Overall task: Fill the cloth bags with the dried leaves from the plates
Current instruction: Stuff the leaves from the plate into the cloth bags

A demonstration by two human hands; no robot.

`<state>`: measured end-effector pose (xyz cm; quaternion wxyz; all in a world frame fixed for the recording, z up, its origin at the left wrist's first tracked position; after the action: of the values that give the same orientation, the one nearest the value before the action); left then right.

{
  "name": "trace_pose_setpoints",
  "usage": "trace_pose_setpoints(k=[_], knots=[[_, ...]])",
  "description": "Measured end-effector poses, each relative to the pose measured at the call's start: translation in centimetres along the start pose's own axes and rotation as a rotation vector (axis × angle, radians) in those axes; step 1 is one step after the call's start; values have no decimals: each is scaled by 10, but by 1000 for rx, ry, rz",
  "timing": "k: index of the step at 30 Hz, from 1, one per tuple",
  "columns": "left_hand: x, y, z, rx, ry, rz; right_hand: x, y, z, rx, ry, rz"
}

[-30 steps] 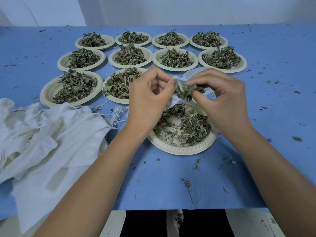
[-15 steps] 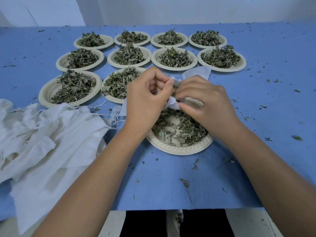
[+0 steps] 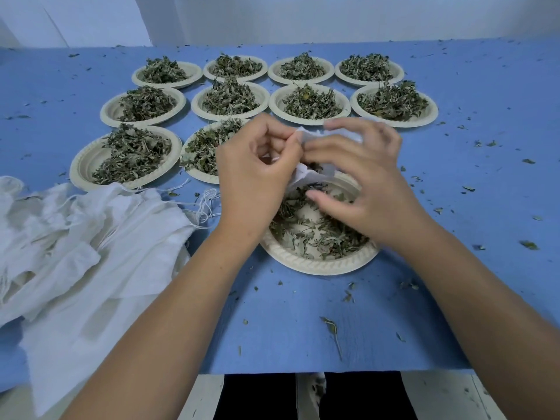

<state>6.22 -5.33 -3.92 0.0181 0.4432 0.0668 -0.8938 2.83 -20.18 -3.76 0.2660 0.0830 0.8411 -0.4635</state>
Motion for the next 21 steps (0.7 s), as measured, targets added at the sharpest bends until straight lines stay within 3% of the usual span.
trace_pose_setpoints(k=[2, 4, 9, 13, 18, 21], knots=[[-1, -3, -1, 22, -28, 43, -1, -9, 2, 7, -20, 164], [0, -2, -1, 39, -48, 58, -1, -9, 0, 58, -39, 201], [-1, -1, 2, 74, -59, 28, -1, 5, -6, 84, -46, 132], [0, 3, 5, 91, -38, -66, 2, 14, -5, 118, 32, -134], [-2, -5, -4, 80, -92, 84, -6, -27, 18, -595, 359, -44], [-2, -5, -4, 49, -92, 99, -4, -26, 23, -561, 510, -400]])
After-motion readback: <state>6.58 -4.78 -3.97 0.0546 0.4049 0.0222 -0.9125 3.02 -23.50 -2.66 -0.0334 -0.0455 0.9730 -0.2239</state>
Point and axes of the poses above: each hand's wrist, its own x-axis away from the middle knuckle, its own y-axis out of the palm, z = x × y, the point moved 2 cm from there along -x, towards the middle knuckle, and after that the axes turned 15 degrees about y, right-handed, at the moved point
